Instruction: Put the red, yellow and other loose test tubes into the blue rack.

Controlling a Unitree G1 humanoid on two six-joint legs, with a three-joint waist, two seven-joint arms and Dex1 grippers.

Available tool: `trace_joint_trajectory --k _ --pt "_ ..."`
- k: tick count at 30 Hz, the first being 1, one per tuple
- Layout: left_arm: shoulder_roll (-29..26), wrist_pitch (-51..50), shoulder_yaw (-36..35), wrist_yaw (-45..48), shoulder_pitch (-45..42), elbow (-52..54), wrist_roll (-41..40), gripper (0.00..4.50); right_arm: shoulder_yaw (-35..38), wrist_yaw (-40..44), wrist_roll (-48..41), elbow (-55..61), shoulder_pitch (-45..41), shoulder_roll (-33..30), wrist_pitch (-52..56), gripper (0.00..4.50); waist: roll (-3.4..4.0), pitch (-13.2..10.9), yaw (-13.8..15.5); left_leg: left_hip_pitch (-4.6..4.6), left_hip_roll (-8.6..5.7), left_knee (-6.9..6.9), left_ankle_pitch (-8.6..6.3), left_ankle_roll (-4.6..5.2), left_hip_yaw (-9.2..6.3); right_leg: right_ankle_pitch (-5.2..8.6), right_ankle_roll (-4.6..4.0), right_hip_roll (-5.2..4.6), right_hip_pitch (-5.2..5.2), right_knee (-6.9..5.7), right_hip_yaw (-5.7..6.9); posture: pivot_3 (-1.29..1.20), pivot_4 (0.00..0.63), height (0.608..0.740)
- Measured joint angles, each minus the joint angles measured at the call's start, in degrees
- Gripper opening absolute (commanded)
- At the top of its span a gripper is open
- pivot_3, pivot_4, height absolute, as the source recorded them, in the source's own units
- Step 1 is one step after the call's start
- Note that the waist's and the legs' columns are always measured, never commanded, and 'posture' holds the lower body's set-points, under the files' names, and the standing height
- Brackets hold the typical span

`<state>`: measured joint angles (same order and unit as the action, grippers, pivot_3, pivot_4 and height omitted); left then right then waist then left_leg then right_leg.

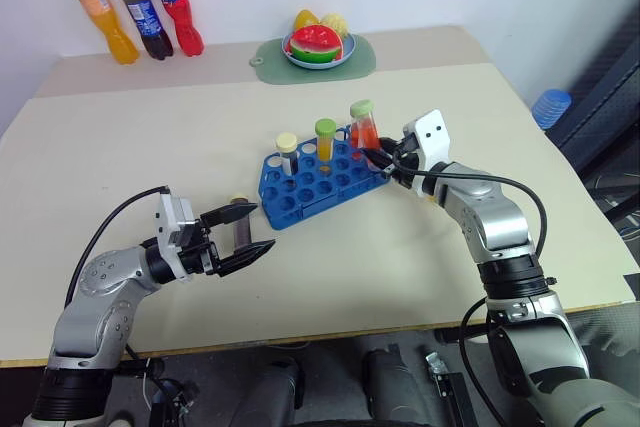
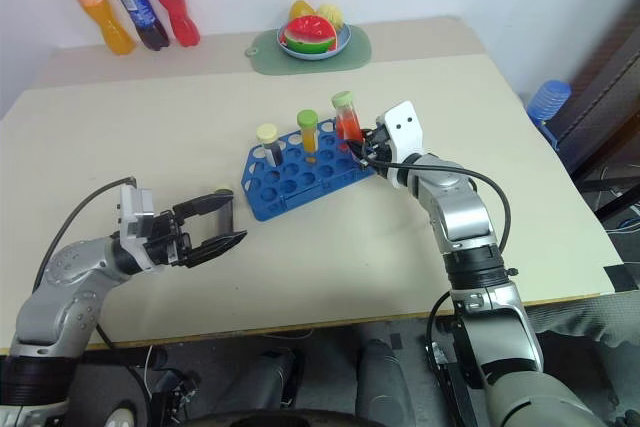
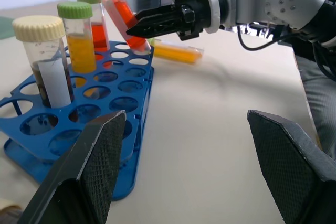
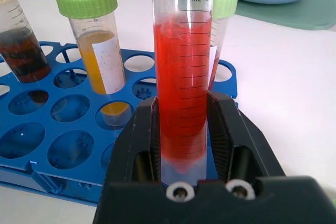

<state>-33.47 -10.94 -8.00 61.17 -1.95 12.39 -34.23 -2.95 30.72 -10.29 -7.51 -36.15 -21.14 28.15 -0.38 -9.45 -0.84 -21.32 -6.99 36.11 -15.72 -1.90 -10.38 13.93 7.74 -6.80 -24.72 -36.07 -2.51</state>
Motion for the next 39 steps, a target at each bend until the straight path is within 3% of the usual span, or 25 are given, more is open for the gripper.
trace_joint_trajectory --k 10,21,35,39 --pt "-0.10 0.00 -0.11 -0.44 0.37 0.18 -0.06 3.83 3.30 -4.70 -0.74 3.91 5.78 3.60 -3.30 0.79 0.00 0.00 0.19 -0.01 -0.01 0.02 0.00 0.00 -0.01 0.00 0.00 -0.01 0.00 0.00 0.00 0.00 0.150 0.740" --pt "0.03 -0.07 0.07 -0.27 -1.97 -0.58 -0.07 3.83 2.99 -13.34 4.07 7.17 16.85 9.15 -19.86 0.79 -0.01 0.01 0.18 0.01 -0.02 0.01 0.04 -0.08 -0.01 0.00 0.00 0.00 0.01 -0.02 0.00 0.00 0.150 0.740" --pt "0.05 -0.28 0.44 0.65 -4.70 -3.02 -0.07 3.83 2.35 -20.03 9.08 -3.05 16.64 12.05 -36.27 0.79 -0.01 0.01 0.04 0.03 -0.02 0.01 0.14 -0.24 -0.01 0.00 0.00 0.01 0.02 -0.05 0.00 0.00 0.150 0.740" --pt "0.05 -0.96 0.44 0.59 -4.69 -3.02 -0.08 3.83 2.26 -20.14 9.11 -4.53 17.38 13.01 -37.59 2.74 -0.01 0.01 -0.11 0.04 -0.01 -0.01 0.14 -0.25 -0.02 0.00 0.00 0.02 0.02 -0.05 0.00 0.00 0.150 0.740"
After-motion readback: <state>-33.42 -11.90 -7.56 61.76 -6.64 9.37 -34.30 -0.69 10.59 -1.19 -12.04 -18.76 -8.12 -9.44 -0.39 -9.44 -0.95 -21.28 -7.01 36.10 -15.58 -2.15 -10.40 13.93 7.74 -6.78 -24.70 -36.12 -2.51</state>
